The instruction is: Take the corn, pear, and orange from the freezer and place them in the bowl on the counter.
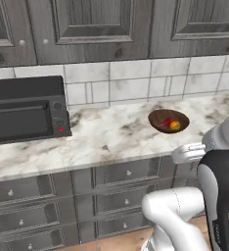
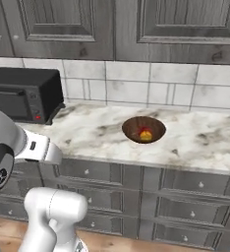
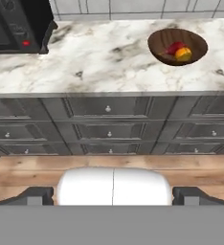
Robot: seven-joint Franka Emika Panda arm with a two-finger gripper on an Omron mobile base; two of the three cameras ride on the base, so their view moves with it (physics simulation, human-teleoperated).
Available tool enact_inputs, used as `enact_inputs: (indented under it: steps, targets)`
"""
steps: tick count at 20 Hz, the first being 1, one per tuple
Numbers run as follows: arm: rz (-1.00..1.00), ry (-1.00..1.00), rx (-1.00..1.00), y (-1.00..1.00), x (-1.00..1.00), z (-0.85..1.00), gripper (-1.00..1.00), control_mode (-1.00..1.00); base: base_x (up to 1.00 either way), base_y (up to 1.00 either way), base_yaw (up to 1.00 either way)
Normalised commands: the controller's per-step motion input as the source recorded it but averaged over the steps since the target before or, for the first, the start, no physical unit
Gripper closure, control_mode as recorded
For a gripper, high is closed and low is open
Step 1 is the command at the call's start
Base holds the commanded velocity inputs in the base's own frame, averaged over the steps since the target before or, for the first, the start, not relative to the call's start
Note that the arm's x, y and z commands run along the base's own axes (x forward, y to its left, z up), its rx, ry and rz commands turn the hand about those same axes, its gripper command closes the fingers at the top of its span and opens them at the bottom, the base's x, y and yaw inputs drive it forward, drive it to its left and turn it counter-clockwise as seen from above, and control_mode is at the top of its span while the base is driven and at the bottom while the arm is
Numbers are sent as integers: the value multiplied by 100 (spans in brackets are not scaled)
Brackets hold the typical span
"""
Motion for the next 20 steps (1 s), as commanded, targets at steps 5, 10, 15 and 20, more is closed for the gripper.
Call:
enact_inputs:
  steps: [5,10,15,20]
  targets:
    - [0,0,0,0,0,0,-100,100,-41,100,2]
    - [0,0,0,0,0,0,-100,100,-86,100,0]
    - [0,0,0,0,0,0,-100,100,-16,100,0]
    - [0,0,0,0,0,0,-100,100,1,100,0]
